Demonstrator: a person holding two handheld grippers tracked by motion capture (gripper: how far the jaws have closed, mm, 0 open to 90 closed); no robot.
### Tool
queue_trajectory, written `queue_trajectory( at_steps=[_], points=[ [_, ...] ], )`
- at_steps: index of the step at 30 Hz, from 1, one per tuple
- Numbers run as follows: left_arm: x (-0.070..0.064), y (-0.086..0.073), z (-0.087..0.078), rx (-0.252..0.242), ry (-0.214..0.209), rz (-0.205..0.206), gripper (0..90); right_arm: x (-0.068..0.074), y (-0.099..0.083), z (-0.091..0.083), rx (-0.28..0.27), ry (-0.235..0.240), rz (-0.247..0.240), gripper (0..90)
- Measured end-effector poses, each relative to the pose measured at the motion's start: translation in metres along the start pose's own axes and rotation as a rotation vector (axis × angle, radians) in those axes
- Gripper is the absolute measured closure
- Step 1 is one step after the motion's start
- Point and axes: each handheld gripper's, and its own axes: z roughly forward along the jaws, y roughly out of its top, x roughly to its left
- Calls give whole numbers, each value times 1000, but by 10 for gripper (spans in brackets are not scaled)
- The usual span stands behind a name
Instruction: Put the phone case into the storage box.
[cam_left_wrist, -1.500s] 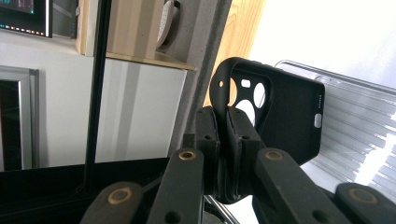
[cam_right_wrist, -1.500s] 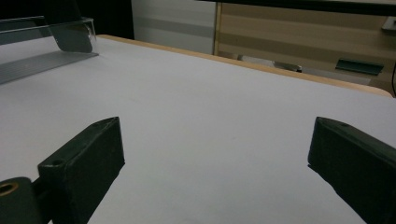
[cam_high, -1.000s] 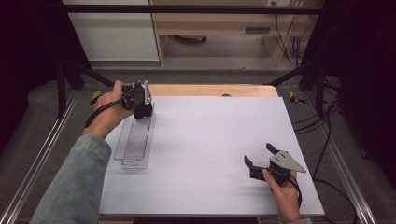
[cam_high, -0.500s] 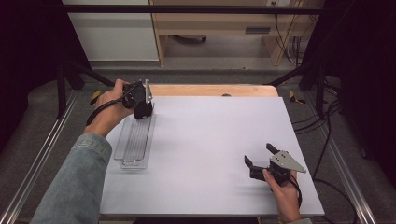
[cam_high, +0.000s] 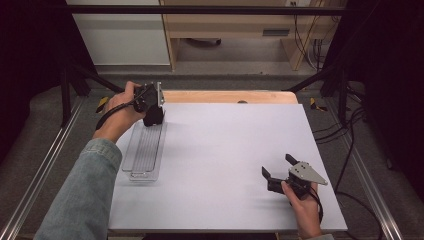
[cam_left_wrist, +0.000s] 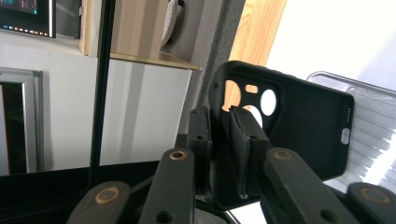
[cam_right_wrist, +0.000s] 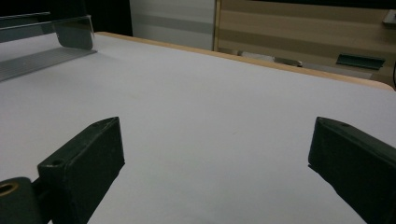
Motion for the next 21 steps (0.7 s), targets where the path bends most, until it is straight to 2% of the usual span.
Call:
queue_trajectory(
  at_steps=[6, 9, 14, 21],
  points=[
    [2, -1, -3, -1, 47, -69, 535, 0, 0, 1, 0, 1, 0, 37],
    [4, -1, -6, -3, 60, -126, 439, 1, 1, 0, -3, 3, 0, 37],
    [4, -3, -13, -22, 52, -218, 361, 1, 1, 0, -7, 4, 0, 37],
    [-3, -5, -17, -34, 39, -271, 282, 1, 1, 0, -9, 5, 1, 37]
  ],
)
